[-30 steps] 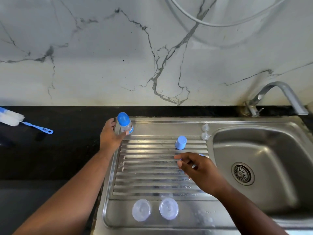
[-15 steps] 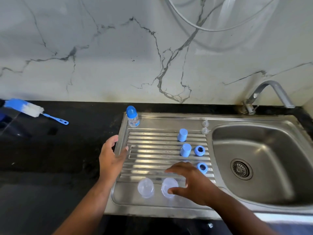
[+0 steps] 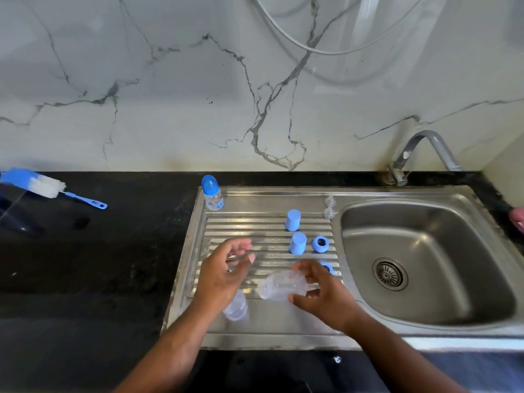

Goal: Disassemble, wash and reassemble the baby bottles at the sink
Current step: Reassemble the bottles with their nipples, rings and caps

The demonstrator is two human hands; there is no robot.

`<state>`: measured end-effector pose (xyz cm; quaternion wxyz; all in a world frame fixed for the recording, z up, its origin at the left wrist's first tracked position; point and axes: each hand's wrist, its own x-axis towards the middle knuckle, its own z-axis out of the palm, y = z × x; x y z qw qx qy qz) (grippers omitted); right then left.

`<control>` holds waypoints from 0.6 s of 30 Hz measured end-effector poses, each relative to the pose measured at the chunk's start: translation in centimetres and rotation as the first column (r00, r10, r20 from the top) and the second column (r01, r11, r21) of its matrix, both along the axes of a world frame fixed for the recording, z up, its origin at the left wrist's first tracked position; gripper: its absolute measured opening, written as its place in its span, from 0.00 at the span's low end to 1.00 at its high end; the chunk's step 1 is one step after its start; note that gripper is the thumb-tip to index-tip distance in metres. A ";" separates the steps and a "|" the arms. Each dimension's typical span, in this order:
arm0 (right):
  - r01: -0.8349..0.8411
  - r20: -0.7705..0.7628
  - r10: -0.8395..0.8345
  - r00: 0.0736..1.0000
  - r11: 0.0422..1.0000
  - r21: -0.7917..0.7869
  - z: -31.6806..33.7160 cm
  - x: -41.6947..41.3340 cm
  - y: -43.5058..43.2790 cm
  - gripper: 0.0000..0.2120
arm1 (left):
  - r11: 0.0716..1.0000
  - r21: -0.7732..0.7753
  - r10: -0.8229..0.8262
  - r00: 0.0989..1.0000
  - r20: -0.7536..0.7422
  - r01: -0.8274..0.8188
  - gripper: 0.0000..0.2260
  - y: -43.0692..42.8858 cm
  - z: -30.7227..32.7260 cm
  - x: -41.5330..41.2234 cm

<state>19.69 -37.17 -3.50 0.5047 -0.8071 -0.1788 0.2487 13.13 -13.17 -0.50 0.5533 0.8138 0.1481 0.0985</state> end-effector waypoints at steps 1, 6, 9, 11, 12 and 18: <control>0.037 -0.042 -0.035 0.999 0.998 0.047 0.1 0.2 -0.6 0.23 | 1.000 -0.007 -0.030 0.999 -0.029 0.030 0.15 -0.6 0.0 0.3; 0.174 -0.215 -0.114 0.970 0.942 0.287 0.2 0.5 -2.8 0.25 | 0.958 -0.214 -0.224 0.962 -0.154 0.189 0.29 -3.7 -0.3 1.2; 0.189 -0.222 -0.124 0.967 0.935 0.302 -0.3 0.5 -4.1 0.26 | 0.950 -0.224 -0.249 0.959 -0.136 0.215 0.25 -5.0 -0.9 1.6; 0.153 -0.178 -0.113 0.977 0.961 0.232 -0.7 0.6 -5.0 0.28 | 0.960 -0.168 -0.243 0.963 -0.113 0.223 0.23 -5.6 -1.0 1.8; 0.120 -0.151 -0.092 0.984 0.975 0.187 -0.8 0.7 -5.3 0.30 | 0.963 -0.126 -0.251 0.962 -0.106 0.238 0.23 -5.8 -1.0 1.9; 0.088 -0.064 -0.087 0.994 0.996 0.001 -1.5 1.3 -7.6 0.33 | 0.849 0.315 -0.415 0.904 -0.099 0.425 0.26 -6.9 -2.0 1.5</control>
